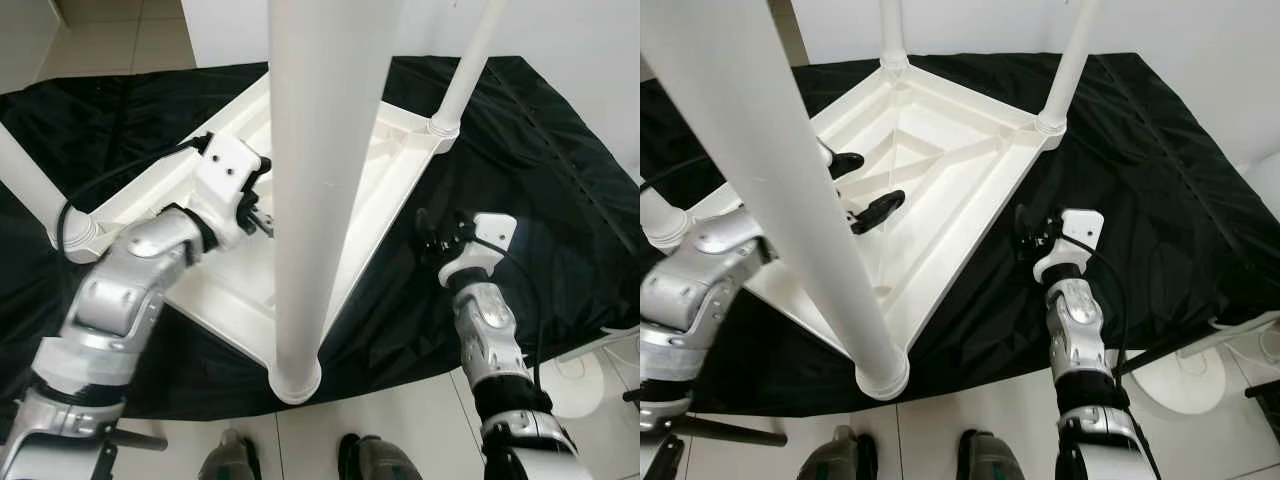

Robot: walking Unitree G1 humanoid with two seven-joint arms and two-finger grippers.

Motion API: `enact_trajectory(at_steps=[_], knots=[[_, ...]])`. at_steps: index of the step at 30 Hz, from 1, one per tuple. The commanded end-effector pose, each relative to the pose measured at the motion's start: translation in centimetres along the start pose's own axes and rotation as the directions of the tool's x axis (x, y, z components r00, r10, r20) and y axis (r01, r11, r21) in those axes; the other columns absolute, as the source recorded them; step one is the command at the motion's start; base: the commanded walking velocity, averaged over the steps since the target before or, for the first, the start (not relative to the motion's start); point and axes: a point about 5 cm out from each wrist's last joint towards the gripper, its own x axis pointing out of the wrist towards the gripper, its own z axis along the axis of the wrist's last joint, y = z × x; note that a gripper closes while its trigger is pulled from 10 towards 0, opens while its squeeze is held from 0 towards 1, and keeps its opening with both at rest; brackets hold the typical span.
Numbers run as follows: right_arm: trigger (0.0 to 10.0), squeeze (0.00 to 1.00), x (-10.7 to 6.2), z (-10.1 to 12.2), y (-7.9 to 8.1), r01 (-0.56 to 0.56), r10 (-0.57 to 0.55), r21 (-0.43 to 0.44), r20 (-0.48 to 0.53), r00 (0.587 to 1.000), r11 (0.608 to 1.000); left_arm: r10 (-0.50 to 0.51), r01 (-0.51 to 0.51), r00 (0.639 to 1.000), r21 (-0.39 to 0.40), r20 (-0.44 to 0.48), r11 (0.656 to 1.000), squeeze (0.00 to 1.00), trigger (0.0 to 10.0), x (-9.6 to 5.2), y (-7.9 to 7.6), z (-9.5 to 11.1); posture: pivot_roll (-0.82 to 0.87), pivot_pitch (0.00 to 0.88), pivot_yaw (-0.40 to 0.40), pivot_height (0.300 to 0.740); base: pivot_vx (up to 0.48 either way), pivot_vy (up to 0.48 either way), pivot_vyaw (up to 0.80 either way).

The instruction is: Building children table

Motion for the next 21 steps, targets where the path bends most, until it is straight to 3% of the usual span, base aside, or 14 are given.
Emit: enact_trajectory(at_steps=[1,4,5,6,7,9,12,16,21], knots=[[10.0,0.00,-0.2,0.0,0.0,-0.011,0.011,0.004,-0.009,1.000,1.000,-0.058,0.059,0.998,-0.020,0.015,0.998,1.00,10.0,-0.2,-0.3,-0.2,-0.02,0.126,0.028,0.740,0.000,0.000,0.00],[10.0,0.00,-0.9,0.4,-0.3,-0.038,0.038,-0.011,-0.010,0.999,0.999,-0.148,0.150,0.988,-0.041,0.034,0.988,1.00,10.0,-1.0,-0.6,-0.3,-0.03,0.122,0.030,0.740,0.000,0.000,0.00],[10.0,0.00,-1.2,0.6,-0.5,-0.047,0.047,-0.016,-0.010,0.999,0.999,-0.185,0.186,0.982,-0.044,0.025,0.982,0.40,10.0,-1.4,-0.7,-0.6,-0.03,0.121,0.029,0.740,0.000,0.000,0.00],[10.0,0.00,-1.4,0.9,-0.7,-0.057,0.056,-0.022,-0.009,0.998,0.998,-0.240,0.240,0.971,-0.039,0.012,0.970,0.00,10.0,-2.0,-0.9,-0.9,-0.03,0.119,0.028,0.740,0.000,0.000,0.00],[10.0,0.00,-1.4,0.9,-0.7,-0.057,0.056,-0.022,-0.009,0.998,0.998,-0.240,0.240,0.971,-0.039,0.012,0.970,0.00,10.0,-2.0,-0.9,-0.9,-0.03,0.119,0.028,0.740,0.000,0.000,0.00],[10.0,0.00,-1.7,1.5,-1.0,-0.073,0.073,-0.032,-0.007,0.997,0.997,-0.354,0.353,0.934,-0.049,-0.034,0.934,0.00,10.0,-3.4,-1.5,-1.7,-0.03,0.115,0.029,0.740,0.000,0.000,0.00],[10.0,0.00,-1.7,1.6,-1.0,-0.076,0.076,-0.034,-0.003,0.997,0.997,-0.375,0.371,0.926,-0.065,-0.050,0.926,0.00,10.0,-3.7,-1.6,-1.9,-0.03,0.115,0.029,0.740,0.000,0.000,0.00],[10.0,0.00,-1.8,2.1,-1.0,-0.091,0.092,-0.031,0.002,0.996,0.995,-0.448,0.439,0.886,-0.099,-0.115,0.893,0.00,10.0,-5.1,-2.2,-3.0,-0.03,0.107,0.024,0.740,0.000,0.000,0.00],[10.0,0.00,-1.8,2.3,-1.0,-0.104,0.103,-0.038,-0.008,0.995,0.994,-0.465,0.456,0.869,-0.088,-0.172,0.885,0.00,10.0,-5.6,-2.5,-3.8,-0.02,0.105,0.018,0.740,0.000,0.000,0.00]])
